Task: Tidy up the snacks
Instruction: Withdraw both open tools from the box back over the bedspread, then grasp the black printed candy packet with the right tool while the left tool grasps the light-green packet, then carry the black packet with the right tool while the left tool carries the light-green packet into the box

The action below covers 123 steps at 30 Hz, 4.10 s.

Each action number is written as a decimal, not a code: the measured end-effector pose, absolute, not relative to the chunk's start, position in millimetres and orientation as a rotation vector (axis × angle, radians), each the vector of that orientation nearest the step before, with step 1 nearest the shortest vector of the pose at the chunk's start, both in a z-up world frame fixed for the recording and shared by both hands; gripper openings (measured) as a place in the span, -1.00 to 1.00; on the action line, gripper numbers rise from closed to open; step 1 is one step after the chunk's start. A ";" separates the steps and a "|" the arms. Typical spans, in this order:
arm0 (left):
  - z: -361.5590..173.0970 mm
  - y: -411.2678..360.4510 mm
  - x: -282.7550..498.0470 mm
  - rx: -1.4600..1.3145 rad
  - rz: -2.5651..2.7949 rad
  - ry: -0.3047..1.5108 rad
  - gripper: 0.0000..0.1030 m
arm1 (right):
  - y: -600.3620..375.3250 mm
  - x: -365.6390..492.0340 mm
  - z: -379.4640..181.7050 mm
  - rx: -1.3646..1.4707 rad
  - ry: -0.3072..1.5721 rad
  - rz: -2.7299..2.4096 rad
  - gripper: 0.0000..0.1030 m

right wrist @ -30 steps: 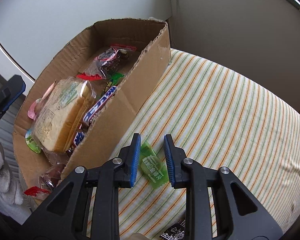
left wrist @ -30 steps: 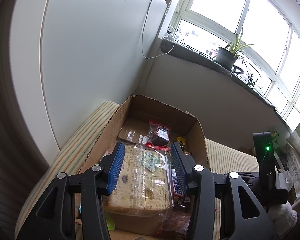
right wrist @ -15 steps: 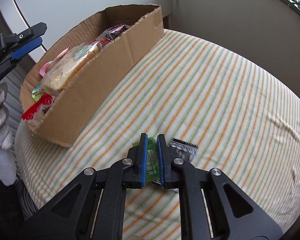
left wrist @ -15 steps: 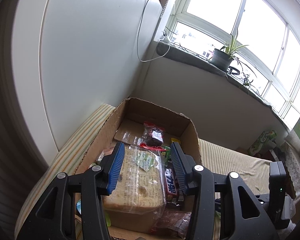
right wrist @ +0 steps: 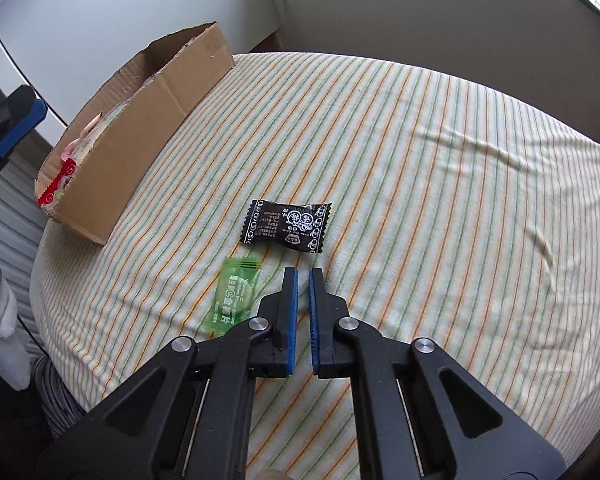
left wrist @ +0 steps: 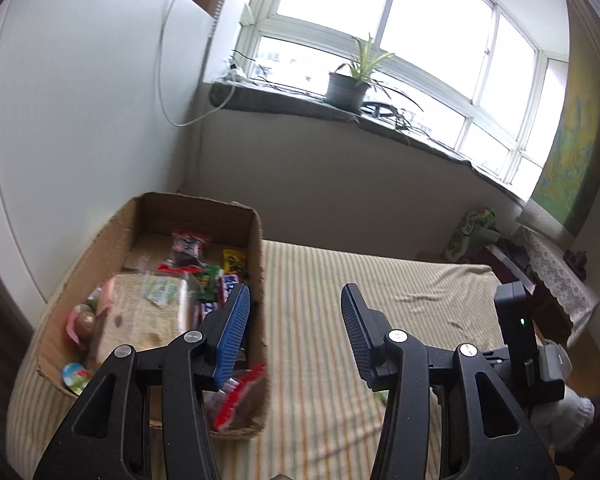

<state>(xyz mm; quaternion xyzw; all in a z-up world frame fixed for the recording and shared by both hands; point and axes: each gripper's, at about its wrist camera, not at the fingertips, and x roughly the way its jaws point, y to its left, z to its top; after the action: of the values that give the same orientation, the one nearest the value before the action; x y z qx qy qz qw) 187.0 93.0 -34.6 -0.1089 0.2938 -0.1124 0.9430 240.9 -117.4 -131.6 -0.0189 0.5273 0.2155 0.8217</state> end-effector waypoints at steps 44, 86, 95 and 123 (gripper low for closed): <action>-110.5 14.8 185.0 -0.115 -0.399 0.896 -0.27 | -109.3 263.5 -131.2 -0.038 1.130 0.678 -0.03; -103.9 -2.2 191.0 -0.023 -0.370 0.846 -0.57 | -113.0 226.9 -130.9 -0.311 1.064 0.474 -0.52; -84.4 8.4 182.4 -0.065 -0.370 0.793 -0.57 | -108.9 216.6 -110.9 -0.321 0.998 0.429 -0.55; -23.0 120.1 164.3 -0.234 -0.197 0.553 -0.57 | -19.0 199.4 -11.1 -0.323 0.801 0.571 -0.55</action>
<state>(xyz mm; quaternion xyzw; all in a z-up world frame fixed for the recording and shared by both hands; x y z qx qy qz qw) 164.3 120.1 -23.0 -0.1152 0.2720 -0.0966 0.9505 199.4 -19.0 -11.1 -0.1545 0.3830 0.2727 0.8689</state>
